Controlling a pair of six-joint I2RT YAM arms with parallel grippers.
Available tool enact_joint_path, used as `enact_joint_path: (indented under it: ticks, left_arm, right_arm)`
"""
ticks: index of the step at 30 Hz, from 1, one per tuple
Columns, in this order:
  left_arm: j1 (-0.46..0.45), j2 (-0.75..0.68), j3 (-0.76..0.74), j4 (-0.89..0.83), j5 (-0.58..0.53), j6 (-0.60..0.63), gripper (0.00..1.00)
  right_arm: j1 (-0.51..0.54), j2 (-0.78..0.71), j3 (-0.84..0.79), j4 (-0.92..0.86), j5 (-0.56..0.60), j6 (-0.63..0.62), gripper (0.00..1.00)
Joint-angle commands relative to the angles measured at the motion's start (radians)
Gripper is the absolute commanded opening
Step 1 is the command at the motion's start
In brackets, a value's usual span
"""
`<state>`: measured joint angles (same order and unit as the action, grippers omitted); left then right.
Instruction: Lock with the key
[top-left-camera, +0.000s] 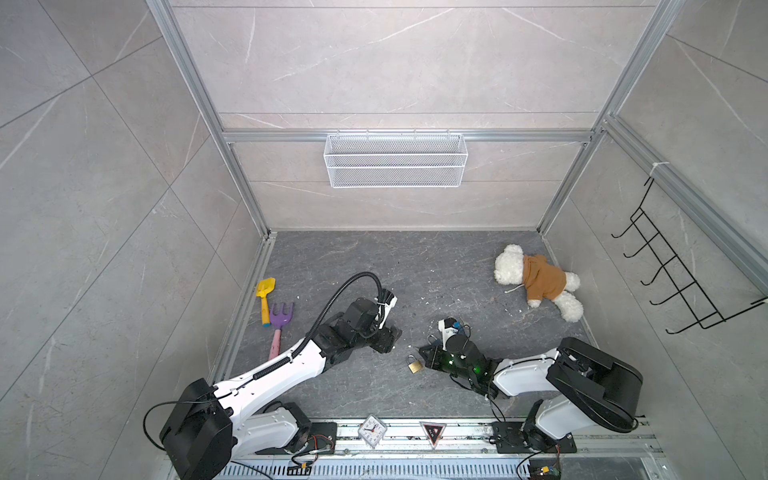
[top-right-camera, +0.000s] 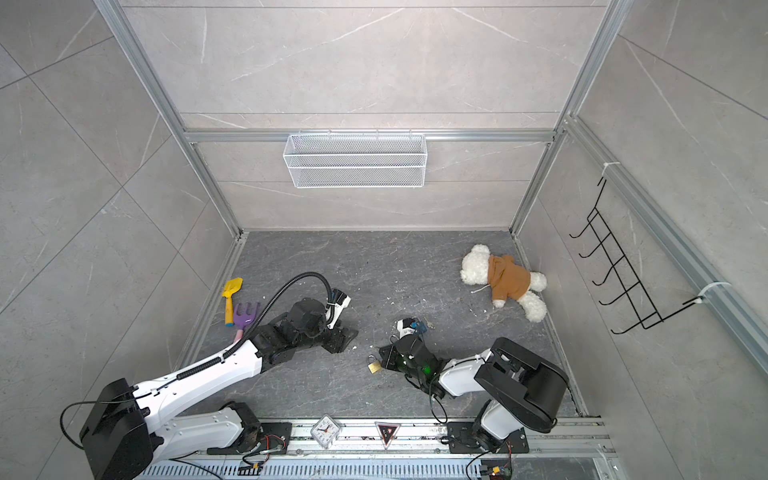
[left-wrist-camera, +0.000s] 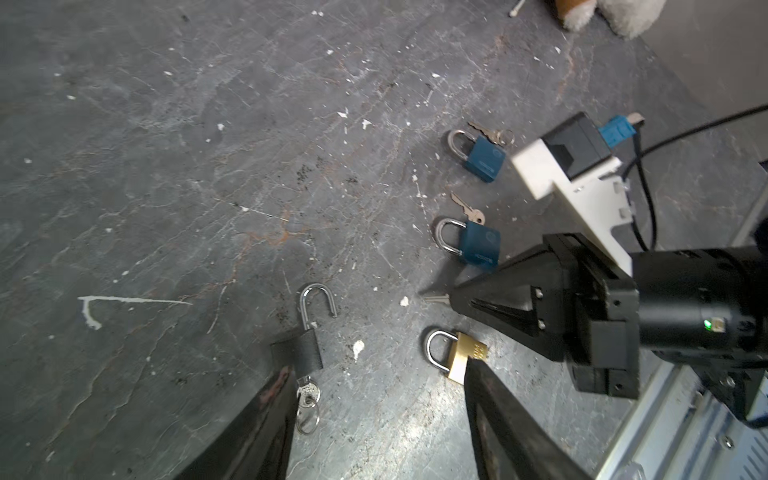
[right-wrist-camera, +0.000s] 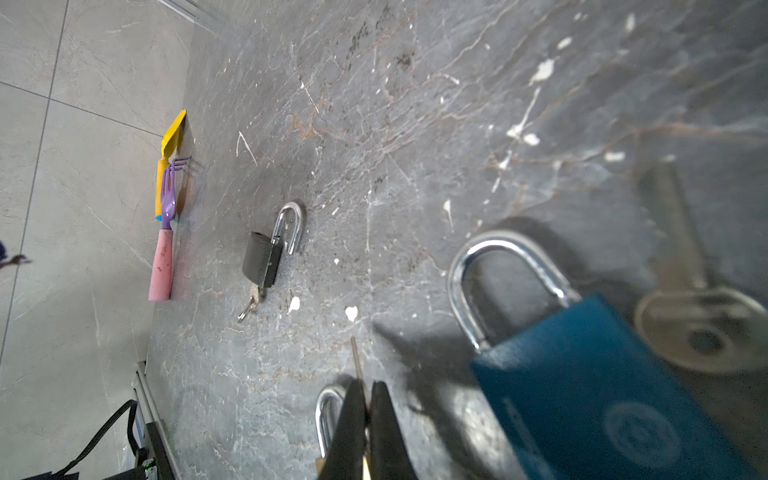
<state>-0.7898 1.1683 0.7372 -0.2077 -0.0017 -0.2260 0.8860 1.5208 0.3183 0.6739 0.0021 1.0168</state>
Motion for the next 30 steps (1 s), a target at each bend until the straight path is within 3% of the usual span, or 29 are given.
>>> enact_joint_path:
  ticks: [1, 6, 11, 18, 30]
  left_arm:
    - [0.016, 0.014, 0.028, 0.002, -0.099, -0.073, 0.65]
    - [0.018, 0.056, 0.056, -0.032, -0.098, -0.078, 0.66]
    - [0.018, 0.049, 0.044, -0.028, -0.072, -0.078, 0.73]
    - [0.019, 0.077, 0.038, -0.039, -0.115, -0.085, 0.73]
    - [0.025, 0.145, 0.038, -0.05, -0.151, -0.084, 0.74]
  right_arm:
    - [0.012, -0.026, -0.022, -0.053, 0.025, 0.022, 0.07]
    - [0.017, -0.03, -0.03, -0.072, 0.032, 0.02, 0.12]
    - [0.023, -0.045, -0.04, -0.069, 0.029, 0.026, 0.21]
    - [0.026, -0.082, -0.044, -0.095, 0.026, 0.023, 0.29]
    - [0.033, -0.256, -0.021, -0.314, 0.08, -0.027, 0.32]
